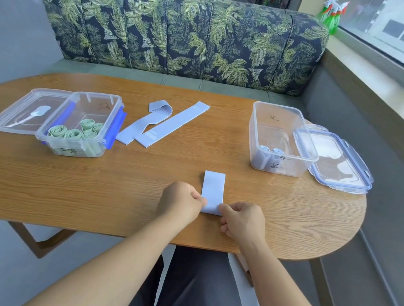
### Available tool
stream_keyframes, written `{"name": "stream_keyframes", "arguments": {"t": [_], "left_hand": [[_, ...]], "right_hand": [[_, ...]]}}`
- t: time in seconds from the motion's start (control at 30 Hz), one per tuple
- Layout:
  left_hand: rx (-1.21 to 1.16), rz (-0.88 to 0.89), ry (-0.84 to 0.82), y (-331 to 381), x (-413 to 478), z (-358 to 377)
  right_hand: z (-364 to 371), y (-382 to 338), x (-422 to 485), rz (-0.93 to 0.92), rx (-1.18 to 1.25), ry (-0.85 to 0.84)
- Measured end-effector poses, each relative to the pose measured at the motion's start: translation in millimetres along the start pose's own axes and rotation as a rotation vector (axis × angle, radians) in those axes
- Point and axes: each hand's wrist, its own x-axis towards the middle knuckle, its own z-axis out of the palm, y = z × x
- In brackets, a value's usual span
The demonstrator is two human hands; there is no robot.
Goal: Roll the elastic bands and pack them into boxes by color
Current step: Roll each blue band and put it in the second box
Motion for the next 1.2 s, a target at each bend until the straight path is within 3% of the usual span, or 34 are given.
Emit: {"name": "stream_keyframes", "arguments": {"t": [0.6, 0.87, 1.03, 1.2], "left_hand": [[0.206, -0.072, -0.016, 14.0, 21.7, -4.2], [0.3, -0.015, 0.016, 18.4, 20.4, -3.9], [0.157, 0.078, 0.004, 5.4, 5.6, -1.1], [0.077, 0.062, -0.001, 0.5, 6.2, 1.5]], "right_hand": [[0.6, -13.3, 13.3, 0.02, -0.067, 0.007], [2.0, -17.0, 19.8, 0.023, -0.084, 0.015], [1.6, -15.9, 21.0, 0.021, -0.081, 0.012], [0.5, -16.7, 18.6, 0.006, -0.062, 0.007]]}}
